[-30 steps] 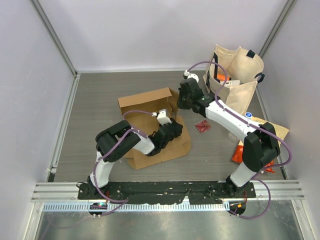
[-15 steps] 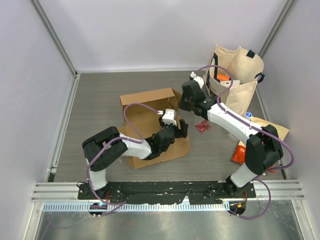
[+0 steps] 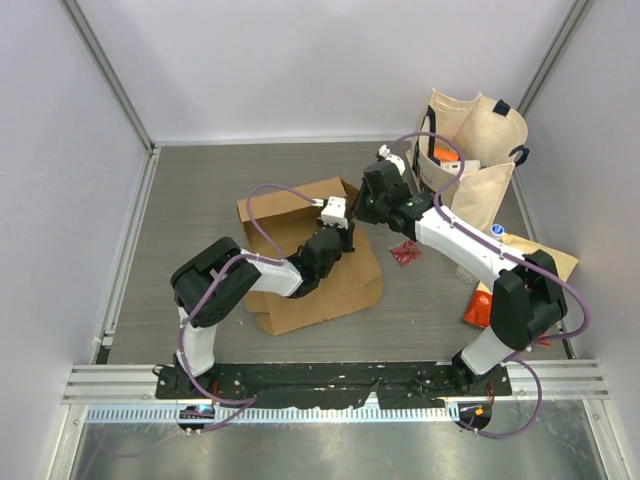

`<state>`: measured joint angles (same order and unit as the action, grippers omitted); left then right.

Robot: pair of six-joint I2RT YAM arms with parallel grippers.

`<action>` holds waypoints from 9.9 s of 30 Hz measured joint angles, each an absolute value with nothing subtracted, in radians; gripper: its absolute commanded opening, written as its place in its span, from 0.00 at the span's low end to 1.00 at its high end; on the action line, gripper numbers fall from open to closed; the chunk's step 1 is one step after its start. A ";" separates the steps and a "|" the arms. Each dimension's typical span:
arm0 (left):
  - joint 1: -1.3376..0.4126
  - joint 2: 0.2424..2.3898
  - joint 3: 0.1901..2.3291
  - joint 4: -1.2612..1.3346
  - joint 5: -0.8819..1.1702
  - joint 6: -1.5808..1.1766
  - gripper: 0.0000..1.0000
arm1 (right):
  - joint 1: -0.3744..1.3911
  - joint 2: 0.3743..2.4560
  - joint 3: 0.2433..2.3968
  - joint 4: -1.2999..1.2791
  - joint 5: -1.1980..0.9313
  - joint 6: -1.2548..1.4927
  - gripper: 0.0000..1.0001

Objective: Fold the paper box

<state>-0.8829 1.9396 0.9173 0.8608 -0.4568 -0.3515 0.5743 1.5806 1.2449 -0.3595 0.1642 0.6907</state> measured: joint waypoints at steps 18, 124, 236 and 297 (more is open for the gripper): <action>-0.733 1.842 0.781 0.894 -0.216 -0.392 0.00 | 0.270 1.498 0.963 0.163 -0.466 0.271 0.62; -0.404 1.327 0.525 0.480 -0.631 -0.256 0.00 | 0.665 2.097 1.095 0.939 0.189 -0.030 0.14; -1.371 1.702 1.024 -0.352 -0.973 0.009 0.00 | 0.431 1.155 0.637 -0.250 -0.472 0.738 0.15; -0.191 1.106 1.181 -0.472 0.056 -1.399 0.00 | 1.000 1.493 1.201 -0.035 0.606 -0.188 0.61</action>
<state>-0.1905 1.1065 1.1809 -0.4721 0.0555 -1.3991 1.0000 1.4933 1.2007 -0.0353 0.6064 -0.1883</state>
